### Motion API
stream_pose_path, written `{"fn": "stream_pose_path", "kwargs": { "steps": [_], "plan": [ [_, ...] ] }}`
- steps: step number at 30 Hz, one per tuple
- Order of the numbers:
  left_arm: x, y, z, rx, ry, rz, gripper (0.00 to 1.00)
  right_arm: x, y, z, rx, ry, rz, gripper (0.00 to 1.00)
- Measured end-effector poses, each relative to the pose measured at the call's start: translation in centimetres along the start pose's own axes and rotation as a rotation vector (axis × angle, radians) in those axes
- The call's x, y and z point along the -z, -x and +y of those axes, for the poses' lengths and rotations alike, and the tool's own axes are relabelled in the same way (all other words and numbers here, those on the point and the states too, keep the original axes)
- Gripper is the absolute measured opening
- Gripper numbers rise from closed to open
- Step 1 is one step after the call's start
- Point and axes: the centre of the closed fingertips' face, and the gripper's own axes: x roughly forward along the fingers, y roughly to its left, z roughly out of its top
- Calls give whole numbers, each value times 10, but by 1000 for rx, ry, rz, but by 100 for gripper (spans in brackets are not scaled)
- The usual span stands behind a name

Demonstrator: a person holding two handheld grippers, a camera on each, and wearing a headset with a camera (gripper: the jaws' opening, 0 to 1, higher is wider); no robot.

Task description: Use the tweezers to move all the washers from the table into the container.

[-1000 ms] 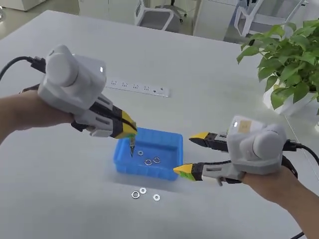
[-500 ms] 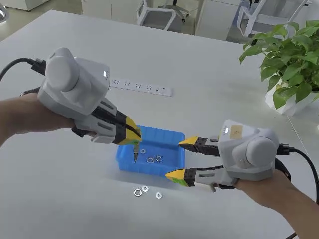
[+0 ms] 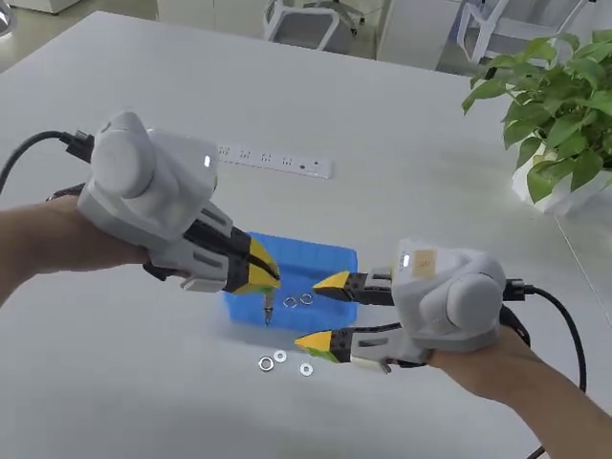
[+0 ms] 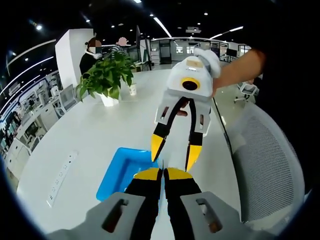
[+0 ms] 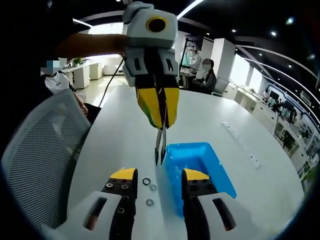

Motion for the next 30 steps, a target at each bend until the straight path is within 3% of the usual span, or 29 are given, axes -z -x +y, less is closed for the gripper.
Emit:
{"fn": "stream_pose_path", "kwargs": {
  "steps": [17, 30],
  "plan": [
    [20, -20, -18, 37, -15, 13, 6, 13, -19, 13, -64, 19, 31, 33],
    [35, -33, -23, 52, -4, 23, 6, 23, -24, 22, -85, 18, 56, 33]
  ]
}}
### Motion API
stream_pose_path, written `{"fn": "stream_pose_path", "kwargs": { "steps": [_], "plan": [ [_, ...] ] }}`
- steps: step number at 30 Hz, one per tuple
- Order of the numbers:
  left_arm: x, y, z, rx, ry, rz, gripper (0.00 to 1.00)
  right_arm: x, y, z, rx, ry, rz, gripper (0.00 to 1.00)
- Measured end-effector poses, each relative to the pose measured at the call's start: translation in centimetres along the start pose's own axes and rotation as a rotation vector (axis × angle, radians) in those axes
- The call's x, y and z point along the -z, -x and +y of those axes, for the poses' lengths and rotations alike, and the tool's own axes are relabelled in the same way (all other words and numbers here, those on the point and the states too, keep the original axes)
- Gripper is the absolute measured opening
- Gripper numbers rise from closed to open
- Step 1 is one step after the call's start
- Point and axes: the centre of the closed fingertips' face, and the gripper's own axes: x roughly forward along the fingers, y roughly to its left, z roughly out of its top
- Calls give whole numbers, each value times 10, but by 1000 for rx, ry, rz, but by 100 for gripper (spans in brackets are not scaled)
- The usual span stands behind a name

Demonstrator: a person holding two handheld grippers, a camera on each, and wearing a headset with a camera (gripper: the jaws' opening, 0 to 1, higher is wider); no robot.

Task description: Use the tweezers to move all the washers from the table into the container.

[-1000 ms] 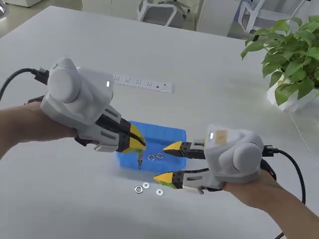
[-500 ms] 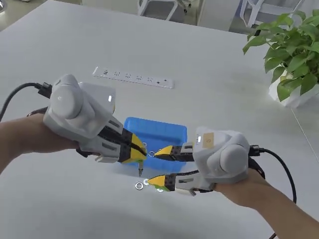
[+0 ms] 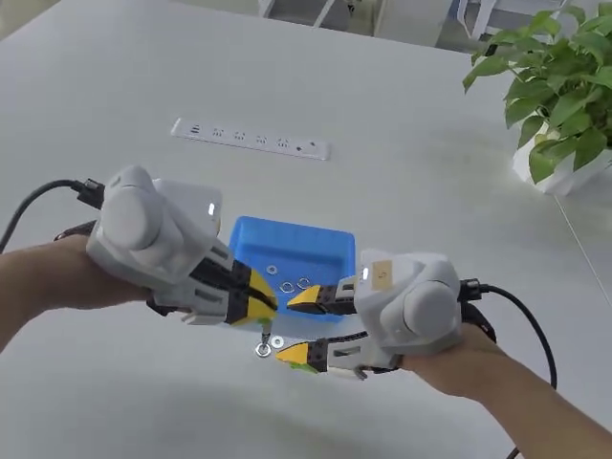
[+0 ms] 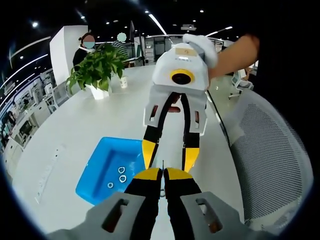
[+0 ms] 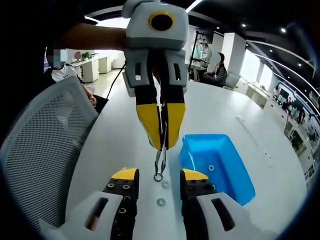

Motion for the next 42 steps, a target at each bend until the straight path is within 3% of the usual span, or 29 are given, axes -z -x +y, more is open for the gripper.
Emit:
{"fn": "stream_pose_path", "kwargs": {
  "steps": [10, 14, 42],
  "plan": [
    [8, -8, -2, 8, 9, 5, 6, 6, 1, 3, -1, -15, 9, 33],
    [6, -9, 0, 5, 25, -13, 6, 7, 2, 2, 1, -16, 13, 33],
    [7, -3, -2, -16, 27, -9, 6, 8, 3, 2, 3, -20, 15, 33]
  ]
}}
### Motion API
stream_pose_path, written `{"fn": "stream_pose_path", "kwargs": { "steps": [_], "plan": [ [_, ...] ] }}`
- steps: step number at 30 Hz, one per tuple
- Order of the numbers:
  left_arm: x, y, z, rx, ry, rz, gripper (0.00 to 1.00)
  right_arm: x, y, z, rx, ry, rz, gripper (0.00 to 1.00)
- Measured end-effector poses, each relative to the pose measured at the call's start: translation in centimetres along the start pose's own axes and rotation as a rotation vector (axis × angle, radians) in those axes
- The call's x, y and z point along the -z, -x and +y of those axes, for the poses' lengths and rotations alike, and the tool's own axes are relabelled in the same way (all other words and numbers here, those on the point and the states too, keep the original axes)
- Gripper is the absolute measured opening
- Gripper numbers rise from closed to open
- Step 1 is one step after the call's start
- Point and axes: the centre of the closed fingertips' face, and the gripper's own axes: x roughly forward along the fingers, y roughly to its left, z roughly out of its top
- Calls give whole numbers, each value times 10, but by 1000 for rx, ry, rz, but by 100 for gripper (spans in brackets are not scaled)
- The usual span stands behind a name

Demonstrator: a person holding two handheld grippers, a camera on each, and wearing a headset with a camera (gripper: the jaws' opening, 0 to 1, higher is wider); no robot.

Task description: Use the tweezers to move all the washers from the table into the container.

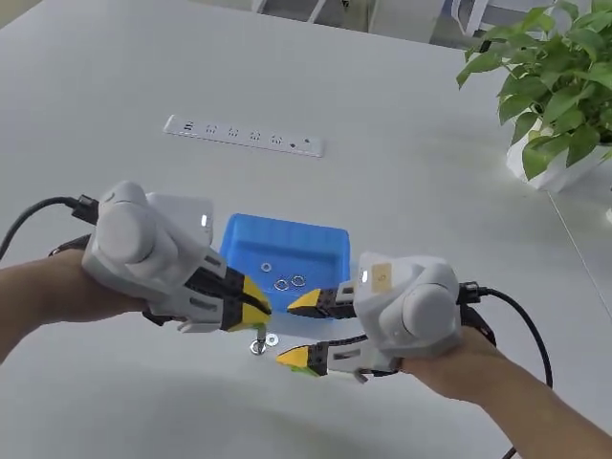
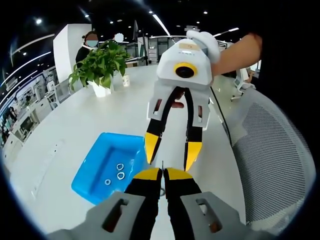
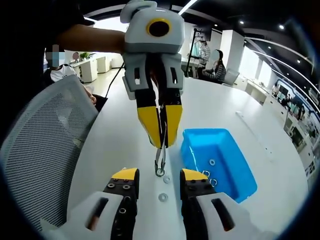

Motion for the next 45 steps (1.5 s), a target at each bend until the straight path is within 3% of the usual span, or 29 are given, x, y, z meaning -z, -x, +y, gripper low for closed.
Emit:
{"fn": "stream_pose_path", "kwargs": {
  "steps": [13, 27, 45],
  "plan": [
    [2, 4, 0, 15, 3, -14, 6, 0, 0, 0, 1, -3, 0, 33],
    [9, 7, -1, 25, -2, -1, 6, 1, -2, 2, -7, -1, 4, 33],
    [8, 6, -1, 82, -35, 25, 6, -5, -29, 5, -47, 27, 5, 24]
  ]
}}
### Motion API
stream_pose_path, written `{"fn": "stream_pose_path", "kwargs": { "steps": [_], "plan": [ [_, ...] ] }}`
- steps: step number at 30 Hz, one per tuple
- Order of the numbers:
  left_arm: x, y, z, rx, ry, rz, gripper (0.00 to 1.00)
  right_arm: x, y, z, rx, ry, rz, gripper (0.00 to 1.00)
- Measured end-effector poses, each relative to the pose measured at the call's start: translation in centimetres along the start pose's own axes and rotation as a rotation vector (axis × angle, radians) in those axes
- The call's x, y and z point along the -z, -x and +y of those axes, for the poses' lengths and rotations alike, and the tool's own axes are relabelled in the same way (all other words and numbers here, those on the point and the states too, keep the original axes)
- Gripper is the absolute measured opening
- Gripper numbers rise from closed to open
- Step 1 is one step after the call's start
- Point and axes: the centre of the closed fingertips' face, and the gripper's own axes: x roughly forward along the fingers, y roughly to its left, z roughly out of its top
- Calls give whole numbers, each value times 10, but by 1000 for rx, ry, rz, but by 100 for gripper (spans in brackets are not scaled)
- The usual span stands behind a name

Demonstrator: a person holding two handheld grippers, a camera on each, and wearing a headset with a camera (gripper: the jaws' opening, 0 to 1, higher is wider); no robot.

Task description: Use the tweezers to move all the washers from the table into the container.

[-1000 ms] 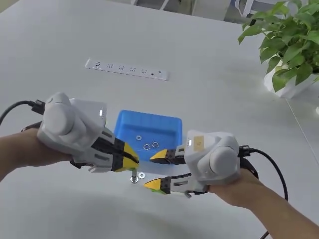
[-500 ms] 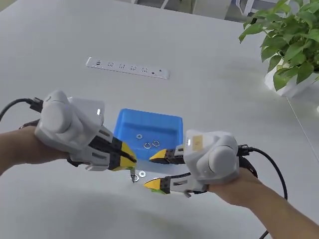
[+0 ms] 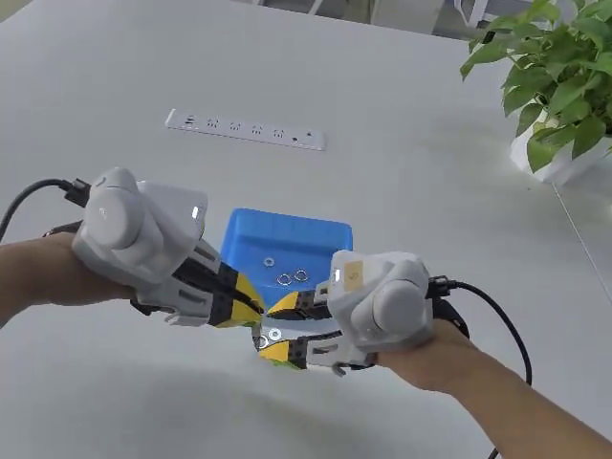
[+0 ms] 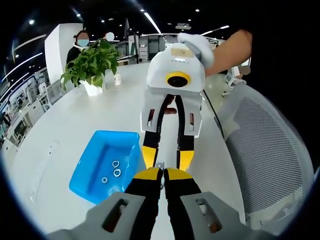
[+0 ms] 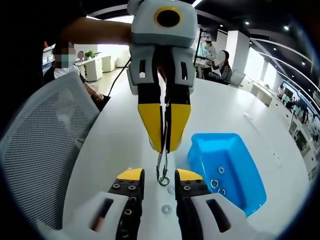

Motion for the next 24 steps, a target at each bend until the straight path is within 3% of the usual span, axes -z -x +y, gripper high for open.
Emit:
{"fn": "stream_pose_path", "kwargs": {
  "steps": [13, 24],
  "plan": [
    [0, -2, 0, 30, -28, 24, 6, 0, -15, -2, -5, -19, 12, 11],
    [-2, -3, 0, 18, -10, 15, 6, 3, -16, -2, -1, -1, 30, 9]
  ]
}}
